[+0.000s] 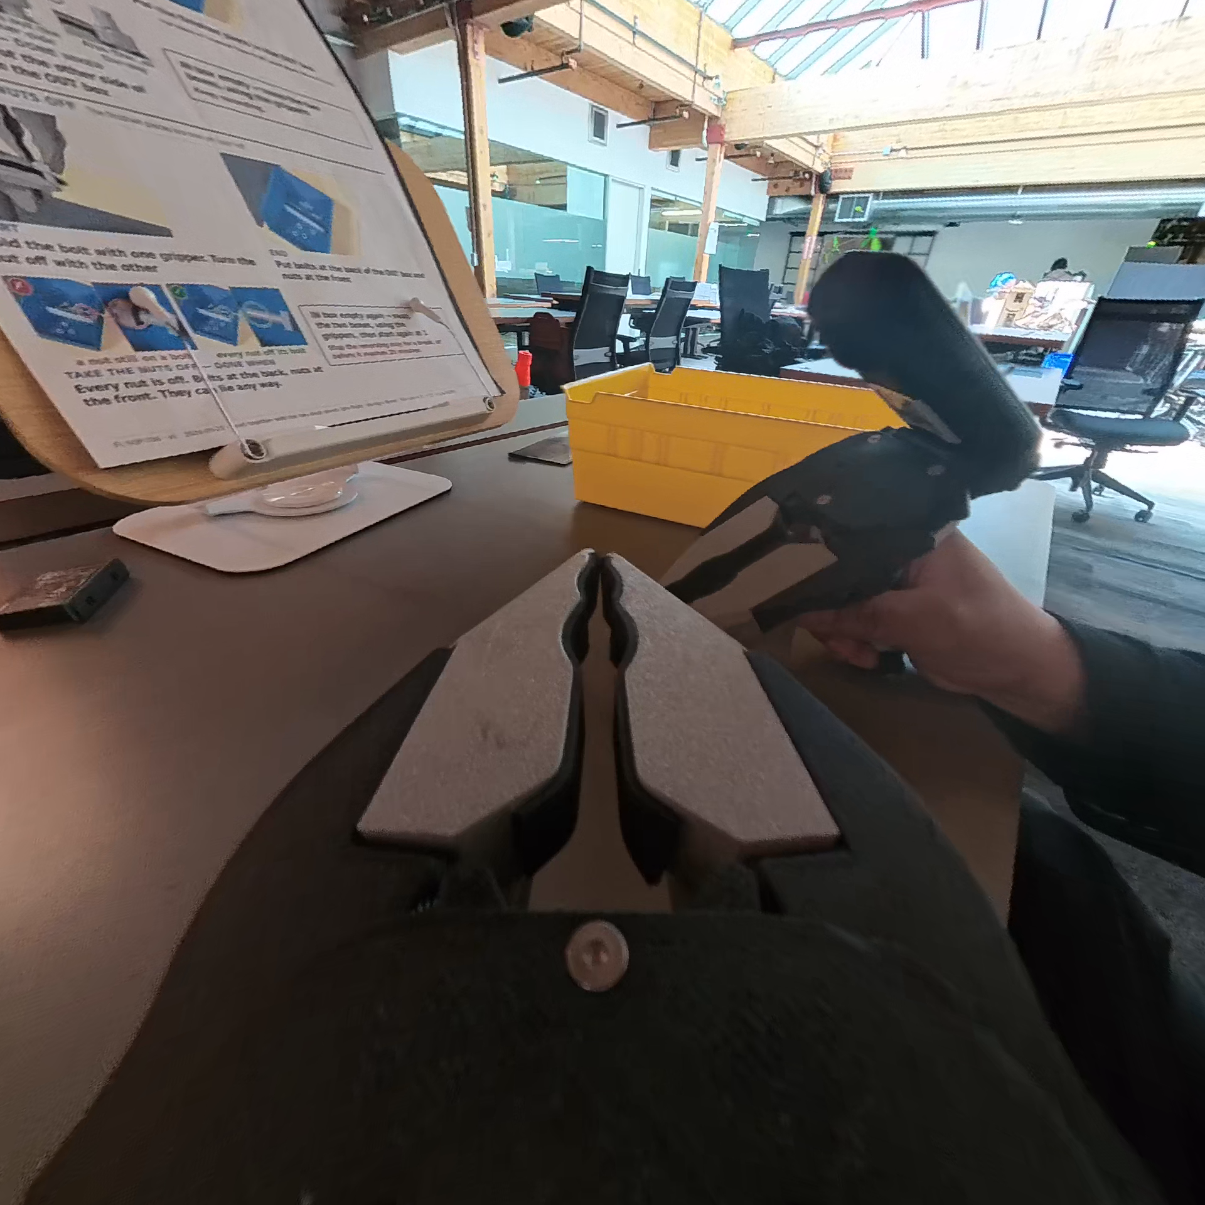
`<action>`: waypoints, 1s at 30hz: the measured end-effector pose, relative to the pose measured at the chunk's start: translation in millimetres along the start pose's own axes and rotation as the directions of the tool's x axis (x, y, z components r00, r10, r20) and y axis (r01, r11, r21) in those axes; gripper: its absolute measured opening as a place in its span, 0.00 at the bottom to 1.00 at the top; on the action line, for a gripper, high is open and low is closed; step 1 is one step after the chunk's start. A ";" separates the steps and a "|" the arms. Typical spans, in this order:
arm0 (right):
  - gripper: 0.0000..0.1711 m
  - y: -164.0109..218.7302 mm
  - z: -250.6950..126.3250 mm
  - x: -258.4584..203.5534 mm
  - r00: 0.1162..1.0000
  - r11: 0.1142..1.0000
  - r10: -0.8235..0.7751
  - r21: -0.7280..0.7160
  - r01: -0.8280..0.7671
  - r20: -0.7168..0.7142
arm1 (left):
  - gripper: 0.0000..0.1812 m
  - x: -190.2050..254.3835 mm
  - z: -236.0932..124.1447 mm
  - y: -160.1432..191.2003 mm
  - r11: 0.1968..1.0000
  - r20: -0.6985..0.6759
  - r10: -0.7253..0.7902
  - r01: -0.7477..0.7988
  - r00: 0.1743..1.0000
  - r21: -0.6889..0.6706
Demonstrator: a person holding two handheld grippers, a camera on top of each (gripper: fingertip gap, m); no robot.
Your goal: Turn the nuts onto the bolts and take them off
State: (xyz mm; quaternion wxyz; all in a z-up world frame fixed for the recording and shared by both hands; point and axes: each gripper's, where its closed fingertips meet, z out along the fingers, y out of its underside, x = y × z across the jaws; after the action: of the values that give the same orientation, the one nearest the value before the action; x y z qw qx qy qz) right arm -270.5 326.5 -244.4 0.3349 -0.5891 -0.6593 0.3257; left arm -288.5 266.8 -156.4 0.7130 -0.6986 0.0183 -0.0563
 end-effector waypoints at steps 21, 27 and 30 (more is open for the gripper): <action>0.08 -12.6 -10.8 2.6 0.999 0.993 0.044 0.108 -0.047 0.031 | 0.07 -202.2 -259.8 -67.9 0.951 0.835 0.036 0.238 0.549 -0.197; 0.08 -13.0 -11.2 3.4 0.998 0.992 0.052 0.112 -0.056 0.034 | 0.19 -224.1 -269.6 -14.8 0.867 0.843 0.097 0.372 0.529 -0.333; 0.08 -13.0 -11.2 3.1 0.998 0.992 0.047 0.112 -0.051 0.032 | 0.16 -228.2 -266.1 -0.1 0.833 0.823 0.122 0.393 0.555 -0.389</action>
State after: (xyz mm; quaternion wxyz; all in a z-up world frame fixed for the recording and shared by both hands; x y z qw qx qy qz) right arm -268.8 328.7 -227.2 0.3497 -0.5803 -0.6302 0.3793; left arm -543.0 26.3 -174.5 0.4071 -0.8101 -0.3570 0.2250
